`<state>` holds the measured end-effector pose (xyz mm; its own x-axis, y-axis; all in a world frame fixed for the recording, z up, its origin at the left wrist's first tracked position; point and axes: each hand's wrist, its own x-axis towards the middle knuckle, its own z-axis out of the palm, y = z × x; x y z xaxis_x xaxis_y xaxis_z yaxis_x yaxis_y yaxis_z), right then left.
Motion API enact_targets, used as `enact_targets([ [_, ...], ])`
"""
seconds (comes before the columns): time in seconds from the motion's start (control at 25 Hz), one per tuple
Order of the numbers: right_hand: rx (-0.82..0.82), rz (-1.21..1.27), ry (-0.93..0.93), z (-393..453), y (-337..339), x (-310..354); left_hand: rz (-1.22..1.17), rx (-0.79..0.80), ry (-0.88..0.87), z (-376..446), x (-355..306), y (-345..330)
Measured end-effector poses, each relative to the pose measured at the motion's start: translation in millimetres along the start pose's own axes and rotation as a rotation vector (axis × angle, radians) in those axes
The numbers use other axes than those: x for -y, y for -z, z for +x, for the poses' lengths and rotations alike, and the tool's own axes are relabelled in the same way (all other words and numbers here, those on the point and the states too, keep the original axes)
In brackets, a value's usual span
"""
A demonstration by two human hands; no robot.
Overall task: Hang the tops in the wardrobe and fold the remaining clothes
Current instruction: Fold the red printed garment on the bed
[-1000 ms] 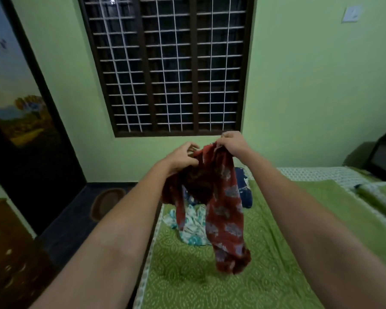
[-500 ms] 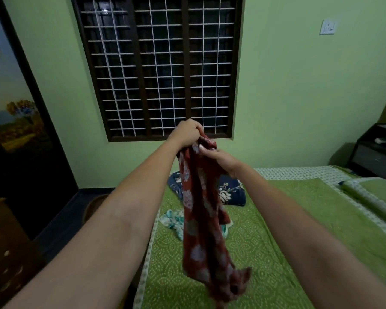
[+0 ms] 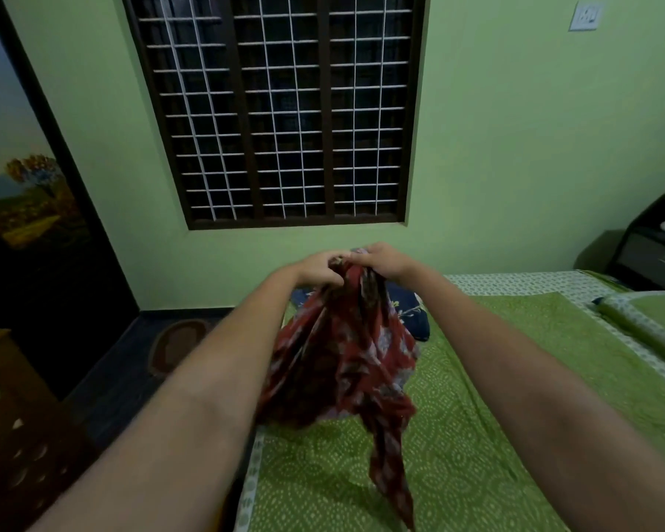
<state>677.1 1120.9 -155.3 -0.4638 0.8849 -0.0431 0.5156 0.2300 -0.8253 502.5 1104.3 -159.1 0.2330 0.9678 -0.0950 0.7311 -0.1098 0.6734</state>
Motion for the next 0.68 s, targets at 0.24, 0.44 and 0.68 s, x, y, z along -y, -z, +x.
enact_targets([
  [0.24, 0.251, -0.387, -0.077, 8, -14, -59, -0.15, -0.262, 0.07, 17, 31, -35],
  [0.44, 0.343, -0.903, -0.637, 15, 3, -143, 0.062, -0.127, 0.225, 23, 59, -40],
  [0.68, -0.224, -0.416, -0.315, 68, 31, -13, -0.572, 0.252, 0.286, 4, 42, -94],
])
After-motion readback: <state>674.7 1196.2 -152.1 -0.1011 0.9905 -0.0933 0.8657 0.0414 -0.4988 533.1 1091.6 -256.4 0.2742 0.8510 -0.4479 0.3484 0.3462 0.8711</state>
